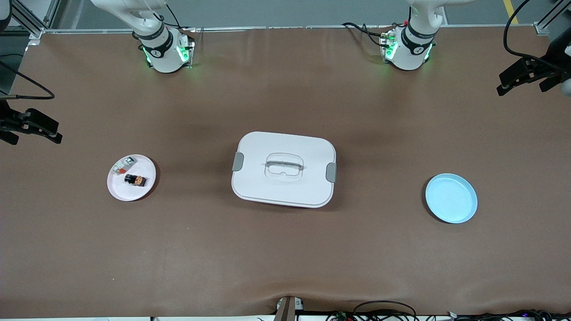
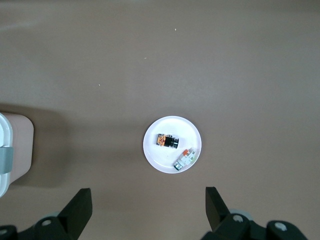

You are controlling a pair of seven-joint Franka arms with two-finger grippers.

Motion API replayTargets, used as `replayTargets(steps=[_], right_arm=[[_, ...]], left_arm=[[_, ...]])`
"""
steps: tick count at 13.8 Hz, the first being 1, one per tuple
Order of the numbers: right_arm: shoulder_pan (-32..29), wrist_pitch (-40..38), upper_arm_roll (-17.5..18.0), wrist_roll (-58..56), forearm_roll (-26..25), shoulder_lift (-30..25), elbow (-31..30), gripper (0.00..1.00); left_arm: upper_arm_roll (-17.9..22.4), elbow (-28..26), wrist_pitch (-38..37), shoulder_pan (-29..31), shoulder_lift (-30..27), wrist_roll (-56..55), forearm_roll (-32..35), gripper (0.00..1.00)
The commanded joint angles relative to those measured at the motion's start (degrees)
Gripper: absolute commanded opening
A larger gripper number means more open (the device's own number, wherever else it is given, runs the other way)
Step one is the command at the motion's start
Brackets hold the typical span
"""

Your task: Transfer orange switch to right arm and place

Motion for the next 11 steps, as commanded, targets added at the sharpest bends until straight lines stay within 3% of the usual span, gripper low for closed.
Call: replayTargets(steps=[1, 11], right_arm=[[-0.5, -0.7, 0.3, 1.4, 0.9, -0.3, 0.1, 1.0], [-0.7, -2.8, 0.1, -0.7, 0.2, -0.5, -0.2, 1.0]], left_arm=[[0.1, 0.3, -0.6, 0.3, -0.4, 1.2, -0.1, 1.0], [0.1, 0.2, -0.2, 0.3, -0.1, 1.2, -0.1, 1.0]])
